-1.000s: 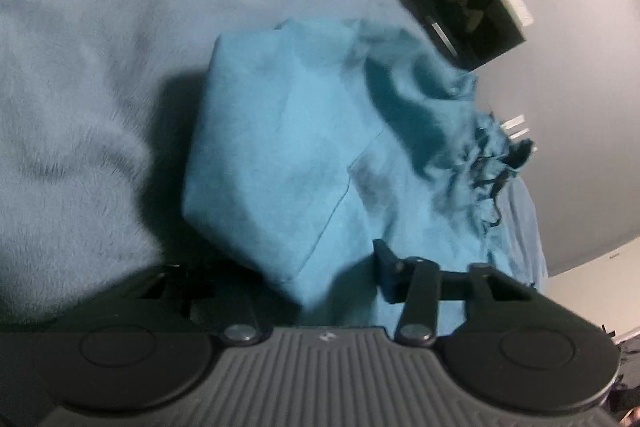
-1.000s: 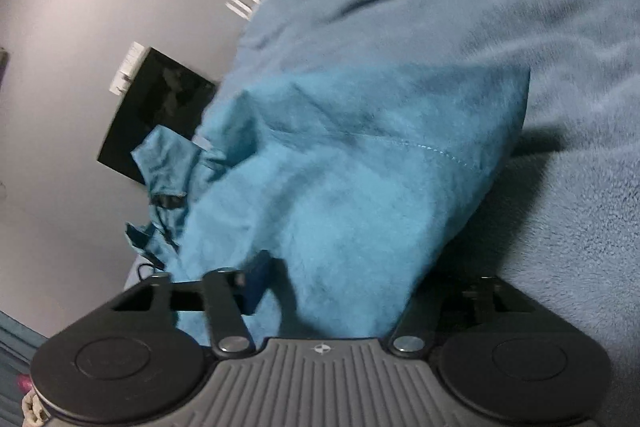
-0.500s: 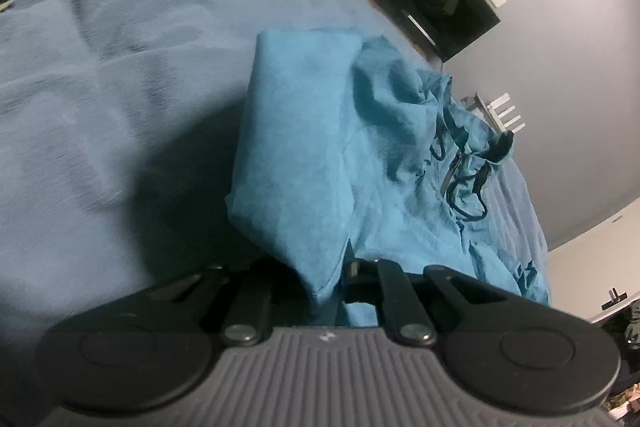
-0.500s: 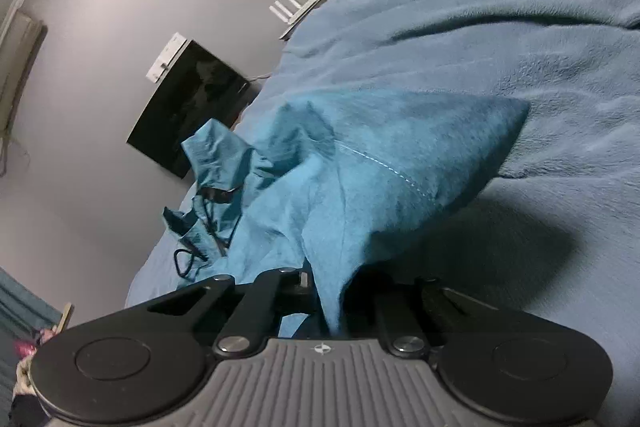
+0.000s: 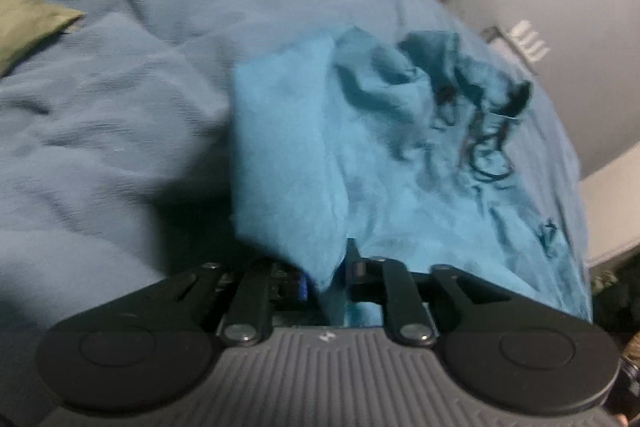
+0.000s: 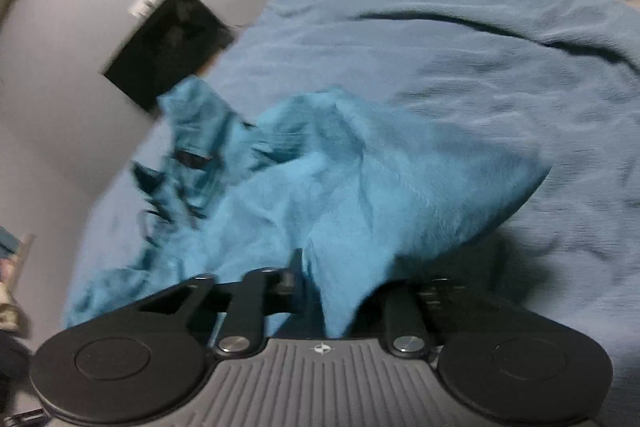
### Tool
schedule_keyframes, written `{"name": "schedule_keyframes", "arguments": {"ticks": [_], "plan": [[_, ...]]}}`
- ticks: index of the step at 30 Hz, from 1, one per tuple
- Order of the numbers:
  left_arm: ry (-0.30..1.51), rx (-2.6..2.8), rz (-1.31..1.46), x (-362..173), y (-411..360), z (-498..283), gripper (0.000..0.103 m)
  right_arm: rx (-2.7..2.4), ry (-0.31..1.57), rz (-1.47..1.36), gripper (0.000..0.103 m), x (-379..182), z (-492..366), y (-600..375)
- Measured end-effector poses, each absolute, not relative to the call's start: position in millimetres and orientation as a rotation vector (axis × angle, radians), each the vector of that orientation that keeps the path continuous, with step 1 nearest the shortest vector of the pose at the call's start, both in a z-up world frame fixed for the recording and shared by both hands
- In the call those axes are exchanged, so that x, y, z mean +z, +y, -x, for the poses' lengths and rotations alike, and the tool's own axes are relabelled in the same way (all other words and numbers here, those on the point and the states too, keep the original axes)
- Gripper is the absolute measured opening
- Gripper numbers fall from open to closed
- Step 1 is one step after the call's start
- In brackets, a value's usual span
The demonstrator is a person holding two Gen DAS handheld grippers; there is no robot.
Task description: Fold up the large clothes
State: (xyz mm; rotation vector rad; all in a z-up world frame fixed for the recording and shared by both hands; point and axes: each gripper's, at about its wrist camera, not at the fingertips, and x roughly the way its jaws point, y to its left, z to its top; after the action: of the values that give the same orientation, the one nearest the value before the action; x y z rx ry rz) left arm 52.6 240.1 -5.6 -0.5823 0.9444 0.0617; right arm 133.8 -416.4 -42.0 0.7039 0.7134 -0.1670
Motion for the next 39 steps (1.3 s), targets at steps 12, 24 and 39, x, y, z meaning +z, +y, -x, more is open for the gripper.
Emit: {"name": "schedule_keyframes", "arguments": {"ticks": [12,24,39], "plan": [[0.650,0.166,0.255,75,220,-30,0.057,-0.369,0.468,-0.555,0.076,-4,-97,-454],[0.747,-0.143,0.071,46,158,-128,0.062,0.030,0.620,-0.182,0.072,2,-227,-365],[0.913,-0.110,0.077,-66,157,-235,0.062,0.034,0.824,-0.101,0.067,-97,-354,-338]]}}
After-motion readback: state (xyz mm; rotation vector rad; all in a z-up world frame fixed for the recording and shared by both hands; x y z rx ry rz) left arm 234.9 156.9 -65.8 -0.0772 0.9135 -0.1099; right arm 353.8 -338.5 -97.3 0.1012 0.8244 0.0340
